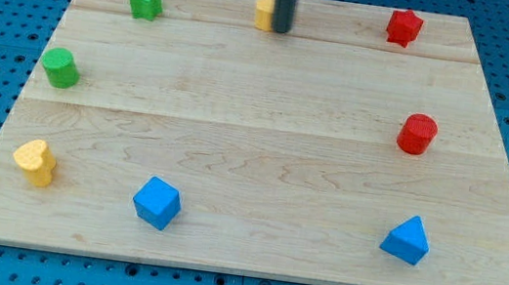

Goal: Push the yellow hexagon to the right of the green star

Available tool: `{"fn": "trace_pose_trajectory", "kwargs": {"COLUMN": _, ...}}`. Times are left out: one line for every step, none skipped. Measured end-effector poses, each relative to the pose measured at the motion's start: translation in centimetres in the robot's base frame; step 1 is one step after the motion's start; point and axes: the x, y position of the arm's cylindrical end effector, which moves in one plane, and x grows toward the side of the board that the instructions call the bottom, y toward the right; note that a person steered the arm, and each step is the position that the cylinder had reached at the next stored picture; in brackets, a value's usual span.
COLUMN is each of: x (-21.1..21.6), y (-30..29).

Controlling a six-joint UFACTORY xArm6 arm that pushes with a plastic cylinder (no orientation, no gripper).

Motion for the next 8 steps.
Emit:
{"fn": "trace_pose_trajectory", "kwargs": {"x": -2.5, "y": 3.9}}
{"fn": "trace_pose_trajectory", "kwargs": {"x": -5.8, "y": 4.4}}
{"fn": "trace_pose_trajectory", "kwargs": {"x": -1.9, "y": 0.7}}
{"fn": "trace_pose_trajectory", "kwargs": {"x": 0.7, "y": -3.4}}
{"fn": "trace_pose_trajectory", "kwargs": {"x": -1.8, "y": 0.3}}
{"fn": "trace_pose_trajectory", "kwargs": {"x": -3.7, "y": -2.7}}
{"fn": "trace_pose_trajectory", "kwargs": {"x": -5.4, "y": -5.4}}
{"fn": "trace_pose_trajectory", "kwargs": {"x": -6.4, "y": -5.6}}
